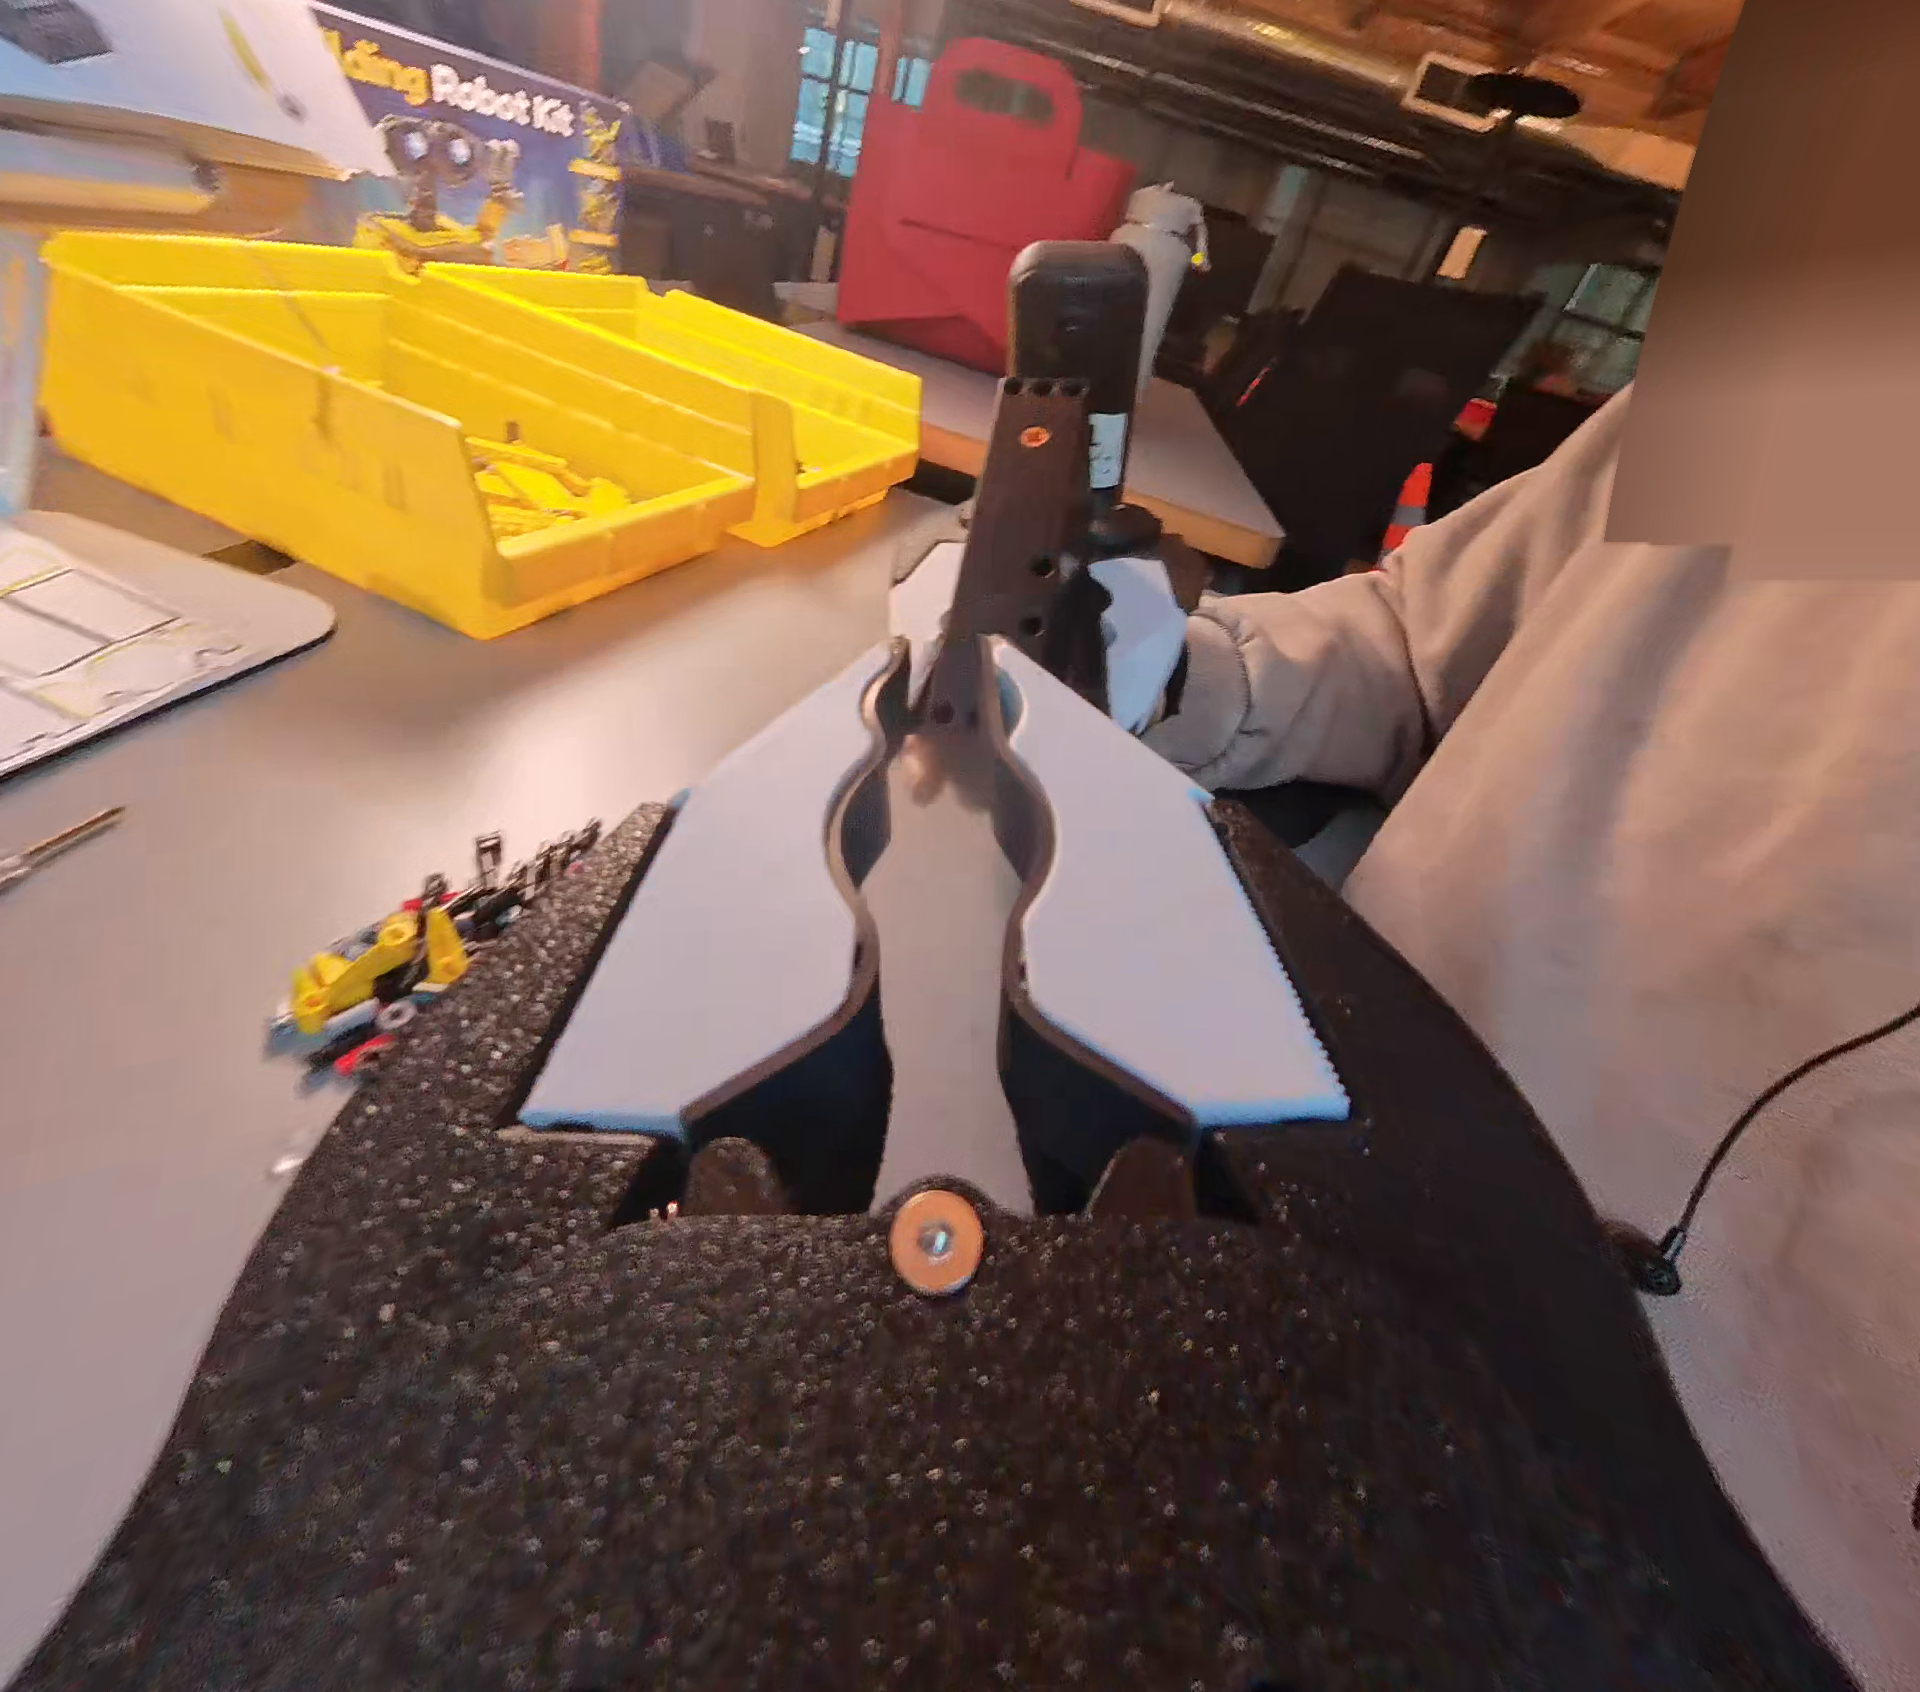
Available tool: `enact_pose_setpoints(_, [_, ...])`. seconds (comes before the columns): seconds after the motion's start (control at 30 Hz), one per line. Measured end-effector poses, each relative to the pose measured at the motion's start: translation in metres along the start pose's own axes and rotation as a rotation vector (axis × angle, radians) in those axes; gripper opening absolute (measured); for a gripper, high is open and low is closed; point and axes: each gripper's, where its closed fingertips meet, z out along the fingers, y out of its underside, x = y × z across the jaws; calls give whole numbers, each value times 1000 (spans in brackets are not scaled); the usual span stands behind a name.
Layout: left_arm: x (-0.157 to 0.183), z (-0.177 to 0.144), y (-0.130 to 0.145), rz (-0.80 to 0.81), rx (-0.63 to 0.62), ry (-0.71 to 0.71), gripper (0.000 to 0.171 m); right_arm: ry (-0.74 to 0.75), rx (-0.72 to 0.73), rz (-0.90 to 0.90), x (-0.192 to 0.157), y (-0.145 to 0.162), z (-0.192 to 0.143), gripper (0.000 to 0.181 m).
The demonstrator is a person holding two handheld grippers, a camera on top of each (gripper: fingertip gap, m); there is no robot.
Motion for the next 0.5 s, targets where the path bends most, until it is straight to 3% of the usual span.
enact_pose_setpoints(0.1, [16, 12, 5, 4, -9, 53, 19, -26, 34, 7, -6, -7, 0, 43])
enact_pose_setpoints(0.27, [29, 18, 11, 73, -51, 78, 6, -43, 40, -6, -12, -9, 2, 43])
enact_pose_setpoints(0.5, [39, 18, 22, 110, -123, 123, 3, -93, 98, 12, -21, -22, -2, 42])
